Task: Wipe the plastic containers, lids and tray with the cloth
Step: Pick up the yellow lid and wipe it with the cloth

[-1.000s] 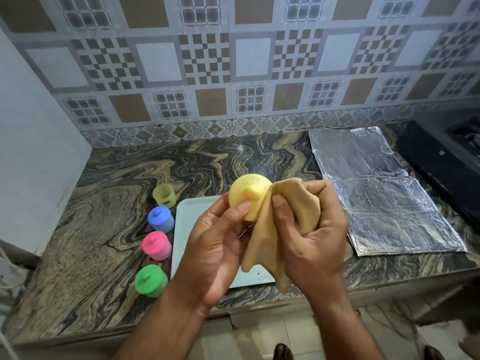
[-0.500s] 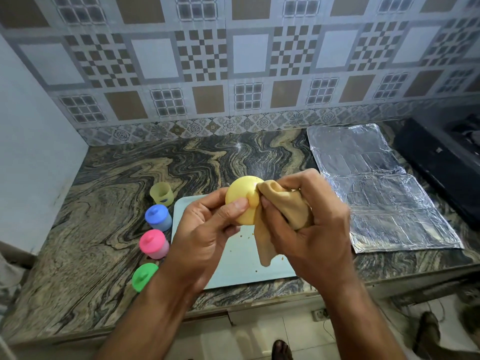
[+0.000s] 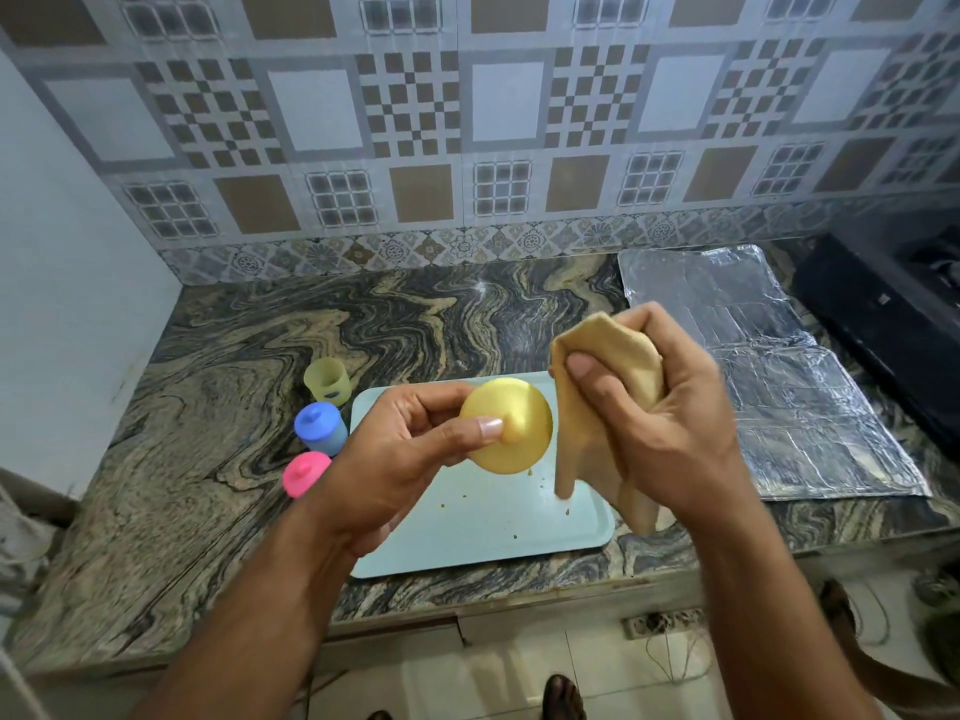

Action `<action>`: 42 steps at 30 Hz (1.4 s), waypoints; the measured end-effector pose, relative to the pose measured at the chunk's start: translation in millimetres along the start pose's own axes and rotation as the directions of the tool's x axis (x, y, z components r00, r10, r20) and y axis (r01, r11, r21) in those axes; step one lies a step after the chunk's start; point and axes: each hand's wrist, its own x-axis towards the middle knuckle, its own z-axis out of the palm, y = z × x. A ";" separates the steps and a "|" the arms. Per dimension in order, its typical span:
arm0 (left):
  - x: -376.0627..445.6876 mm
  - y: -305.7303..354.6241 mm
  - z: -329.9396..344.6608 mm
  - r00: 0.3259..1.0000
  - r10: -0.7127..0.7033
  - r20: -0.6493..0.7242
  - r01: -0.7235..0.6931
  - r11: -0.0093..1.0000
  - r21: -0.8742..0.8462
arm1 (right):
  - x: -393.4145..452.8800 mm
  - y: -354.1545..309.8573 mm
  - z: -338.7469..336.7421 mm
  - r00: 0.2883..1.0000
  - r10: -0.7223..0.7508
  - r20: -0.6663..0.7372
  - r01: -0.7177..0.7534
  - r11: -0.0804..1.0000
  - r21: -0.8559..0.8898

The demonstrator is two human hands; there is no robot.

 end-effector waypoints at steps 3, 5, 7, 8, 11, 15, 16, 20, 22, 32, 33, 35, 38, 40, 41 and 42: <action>1.0 -4.3 2.2 0.998 -0.048 0.028 0.050 0.996 -0.070 | -14.2 0.7 4.2 0.993 0.021 0.119 -0.029 0.998 0.063; 1.4 -5.3 6.2 0.997 -0.064 0.038 0.068 0.991 -0.119 | -21.8 4.1 9.9 0.998 0.035 0.049 -0.040 0.994 0.101; 1.3 -8.8 12.5 0.997 -0.062 0.034 0.068 0.977 -0.202 | -27.3 7.0 15.8 0.994 0.048 -0.101 -0.031 0.986 0.163; 0.7 -11.6 16.1 0.998 -0.061 0.025 0.066 0.964 -0.258 | -29.4 7.2 18.4 0.985 0.053 -0.167 -0.020 0.981 0.192; -1.4 -17.9 29.4 0.995 -0.085 -0.057 0.055 0.913 -0.404 | -34.5 6.9 21.0 0.960 0.037 -0.276 0.007 0.988 0.154; -2.9 -20.5 33.1 0.979 -0.048 -0.197 -0.013 0.955 -0.296 | -38.0 4.5 15.5 0.973 -0.065 -0.219 0.048 0.995 -0.083; -3.4 -20.0 30.5 0.977 -0.008 -0.213 -0.040 0.974 -0.221 | -36.8 3.2 14.0 0.976 -0.111 -0.186 0.082 0.984 -0.157; -3.7 -12.2 22.4 0.983 0.138 -0.125 -0.143 0.989 -0.036 | -24.1 -4.9 5.4 0.980 -0.181 -0.078 0.153 0.950 -0.271; -2.7 -5.8 17.9 0.982 0.171 -0.084 -0.172 0.985 -0.004 | -14.1 -6.3 3.7 0.989 -0.137 -0.052 0.121 0.964 -0.236; 1.8 -15.4 -2.6 0.996 -0.087 -0.027 0.067 0.903 -0.425 | -8.7 3.8 2.6 0.998 0.056 -0.018 -0.053 0.991 0.121; 1.4 -16.2 0.0 0.995 -0.098 -0.036 0.071 0.889 -0.452 | -12.3 3.5 5.3 0.998 0.064 -0.003 -0.063 0.989 0.133; 1.3 -15.1 5.4 0.988 -0.125 -0.094 0.069 0.890 -0.451 | -18.4 4.1 12.0 0.997 0.074 0.010 -0.074 0.985 0.154; 0.1 -5.4 15.4 0.965 -0.155 -0.211 0.059 0.915 -0.399 | -23.0 11.6 19.9 0.994 0.106 -0.037 -0.096 0.974 0.205; -2.3 0.9 21.3 0.955 -0.148 -0.257 0.042 0.925 -0.377 | -24.4 17.3 23.4 0.985 0.150 -0.089 -0.122 0.958 0.259; -3.6 2.7 24.2 0.955 -0.140 -0.261 0.037 0.930 -0.365 | -24.6 19.8 25.0 0.979 0.175 -0.107 -0.139 0.949 0.283; -4.4 2.4 26.6 0.958 -0.134 -0.254 0.037 0.936 -0.351 | -24.7 21.5 26.6 0.973 0.197 -0.118 -0.154 0.941 0.302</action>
